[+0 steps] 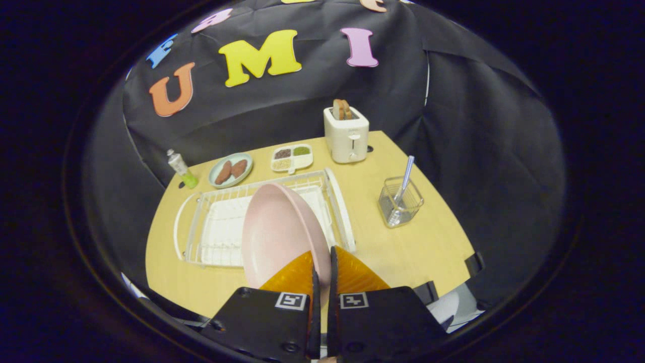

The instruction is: Take the plate from the dish rack, then take the spoon from the basket and place it into the plate.

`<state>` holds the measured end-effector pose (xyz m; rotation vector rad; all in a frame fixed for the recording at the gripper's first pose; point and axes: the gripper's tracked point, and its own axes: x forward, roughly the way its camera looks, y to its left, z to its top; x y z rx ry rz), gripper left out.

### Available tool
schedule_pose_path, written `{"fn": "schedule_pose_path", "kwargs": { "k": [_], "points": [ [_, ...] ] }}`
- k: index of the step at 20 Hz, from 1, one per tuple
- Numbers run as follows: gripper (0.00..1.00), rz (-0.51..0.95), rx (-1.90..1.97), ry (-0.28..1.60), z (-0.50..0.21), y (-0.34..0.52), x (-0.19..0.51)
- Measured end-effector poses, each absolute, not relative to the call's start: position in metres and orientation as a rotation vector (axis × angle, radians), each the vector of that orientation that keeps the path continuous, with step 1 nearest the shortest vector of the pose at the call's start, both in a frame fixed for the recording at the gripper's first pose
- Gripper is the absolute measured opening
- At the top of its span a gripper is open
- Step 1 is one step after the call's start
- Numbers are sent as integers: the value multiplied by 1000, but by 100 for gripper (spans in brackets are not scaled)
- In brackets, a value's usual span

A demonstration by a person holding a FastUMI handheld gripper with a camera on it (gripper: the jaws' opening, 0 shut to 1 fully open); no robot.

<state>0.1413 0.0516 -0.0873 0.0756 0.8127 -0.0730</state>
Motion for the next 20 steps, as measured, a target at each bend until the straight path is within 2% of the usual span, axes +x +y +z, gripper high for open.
{"fn": "schedule_pose_path", "kwargs": {
  "k": [9, 20],
  "points": [
    [11, -57, 144, 866, -208, 14, 89],
    [20, 71, 187, 797, -241, 1, 92]
  ]
}}
